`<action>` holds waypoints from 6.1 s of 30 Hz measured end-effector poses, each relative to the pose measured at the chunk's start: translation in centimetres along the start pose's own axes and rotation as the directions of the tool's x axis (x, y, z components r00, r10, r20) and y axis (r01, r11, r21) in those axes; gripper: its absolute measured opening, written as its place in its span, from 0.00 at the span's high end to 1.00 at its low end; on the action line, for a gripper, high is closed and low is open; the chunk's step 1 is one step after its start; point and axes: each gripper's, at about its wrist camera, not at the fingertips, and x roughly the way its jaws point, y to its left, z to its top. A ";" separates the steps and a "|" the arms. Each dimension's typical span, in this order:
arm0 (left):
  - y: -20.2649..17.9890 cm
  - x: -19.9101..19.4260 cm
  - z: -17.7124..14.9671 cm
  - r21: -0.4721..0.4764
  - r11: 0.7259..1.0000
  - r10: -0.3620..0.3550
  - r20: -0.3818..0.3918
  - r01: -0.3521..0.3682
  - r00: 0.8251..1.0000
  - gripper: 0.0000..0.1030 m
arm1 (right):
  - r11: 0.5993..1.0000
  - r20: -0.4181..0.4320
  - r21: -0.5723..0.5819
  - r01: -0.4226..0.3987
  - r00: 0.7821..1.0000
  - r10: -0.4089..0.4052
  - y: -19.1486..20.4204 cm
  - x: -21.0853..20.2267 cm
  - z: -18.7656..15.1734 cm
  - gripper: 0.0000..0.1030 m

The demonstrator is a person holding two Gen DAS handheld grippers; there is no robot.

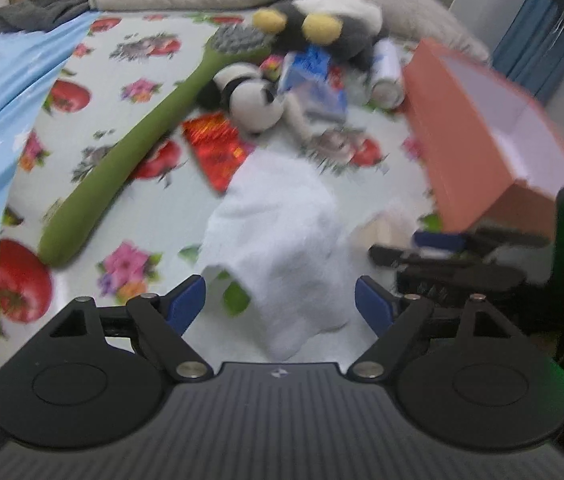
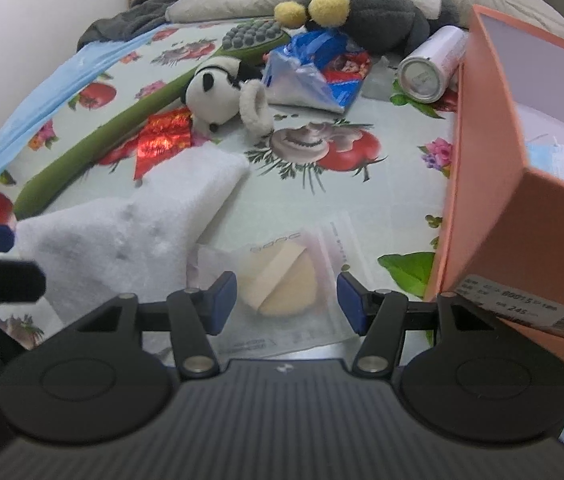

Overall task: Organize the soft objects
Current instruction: 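Grasp the clear packet with beige puff in the right gripper while the left holds the tissue, then carry the puff packet in the right gripper while the left carries the tissue over the orange box, then open the right gripper over the box while the left releases the tissue into it, then withdraw both tools from the box back over the bed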

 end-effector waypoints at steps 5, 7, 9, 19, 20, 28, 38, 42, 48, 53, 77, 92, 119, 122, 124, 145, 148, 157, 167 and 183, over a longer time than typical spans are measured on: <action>1.5 0.4 -1.1 -0.025 0.995 0.094 -0.041 -0.095 0.995 0.17 | 0.998 0.001 -0.059 0.002 1.000 -0.002 0.6 0.3 -0.5 0.41; 2.2 -0.2 -0.7 -0.054 0.993 0.108 -0.018 -0.109 0.994 0.17 | 0.999 0.001 -0.053 -0.002 1.000 0.002 0.4 0.3 -0.5 0.42; 2.3 -1.0 -0.1 -0.044 0.993 0.110 0.021 -0.109 0.994 0.17 | 0.999 -0.001 -0.052 -0.003 1.000 0.003 0.4 0.4 -0.5 0.44; -2.6 3.6 2.8 0.211 0.977 0.035 0.032 -0.041 0.999 0.17 | 0.997 -0.006 -0.077 -0.015 1.000 0.015 0.5 0.1 -0.7 0.55; -2.7 4.6 2.8 0.219 0.975 0.038 0.008 -0.039 0.999 0.17 | 0.997 -0.006 -0.081 -0.016 1.000 0.016 0.4 0.1 -0.7 0.56; -2.1 8.0 1.9 0.188 0.981 0.065 -0.056 -0.054 0.996 0.48 | 0.996 -0.004 -0.081 -0.029 1.000 0.029 0.1 -0.4 -0.8 0.62; -2.3 6.8 1.7 0.124 0.992 0.032 -0.006 -0.031 0.999 0.94 | 0.999 0.007 -0.043 -0.024 1.000 0.025 -1.0 -1.8 -0.7 0.85; -3.0 4.8 2.1 0.093 0.996 0.008 0.036 -0.012 0.999 0.94 | 0.999 0.029 -0.046 -0.019 0.999 0.021 -0.8 -2.8 -0.7 0.87; -3.8 1.3 3.0 0.044 0.999 -0.031 0.086 0.027 0.996 0.94 | 0.999 0.088 -0.031 -0.010 0.996 0.012 -0.9 -5.7 0.4 0.87; -4.9 -2.3 4.1 0.046 0.997 -0.069 0.161 0.062 0.985 0.94 | 1.000 0.148 -0.017 0.004 0.989 -0.002 -1.0 -8.7 1.6 0.87; -8.6 -11.4 6.7 0.042 0.985 -0.172 0.381 0.169 0.908 0.94 | 0.993 0.427 0.066 0.093 0.897 -0.112 -3.4 -20.5 4.5 0.87; -17.4 -8.1 11.1 0.188 0.944 -0.317 0.309 0.269 0.896 0.94 | 0.963 0.446 0.215 0.161 0.862 -0.243 -10.0 -21.9 4.5 0.87; -27.0 15.4 18.5 0.223 0.927 -0.290 -0.090 0.303 0.953 0.94 | 0.890 0.107 0.407 0.206 0.957 -0.271 -23.0 -9.0 3.1 0.87; -27.0 16.6 18.4 0.224 0.927 -0.284 -0.105 0.301 0.953 0.94 | 0.888 0.097 0.417 0.196 0.961 -0.258 -23.3 -8.3 2.9 0.86; -27.0 16.8 18.3 0.226 0.927 -0.282 -0.109 0.300 0.953 0.94 | 0.886 0.092 0.420 0.195 0.962 -0.255 -23.4 -8.1 2.9 0.85; -25.1 4.8 17.5 0.275 0.913 -0.342 0.111 0.302 0.933 0.44 | 0.910 0.277 0.382 0.159 0.920 -0.277 -19.1 -15.2 4.5 0.51; -24.3 2.1 16.9 0.288 0.912 -0.345 0.148 0.293 0.927 0.44 | 0.920 0.309 0.363 0.150 0.912 -0.270 -17.7 -16.4 4.7 0.51; -20.7 -3.8 15.1 0.260 0.931 -0.318 0.238 0.255 0.918 0.44 | 0.944 0.377 0.302 0.131 0.894 -0.244 -13.8 -19.6 5.3 0.51; -15.5 -7.8 11.7 0.195 0.958 -0.259 0.273 0.211 0.927 0.44 | 0.960 0.381 0.256 0.115 0.900 -0.210 -10.2 -21.1 4.8 0.51; -9.6 -12.3 7.5 0.088 0.985 -0.166 0.303 0.146 0.938 0.44 | 0.983 0.359 0.170 0.065 0.925 -0.123 -4.8 -21.9 3.2 0.51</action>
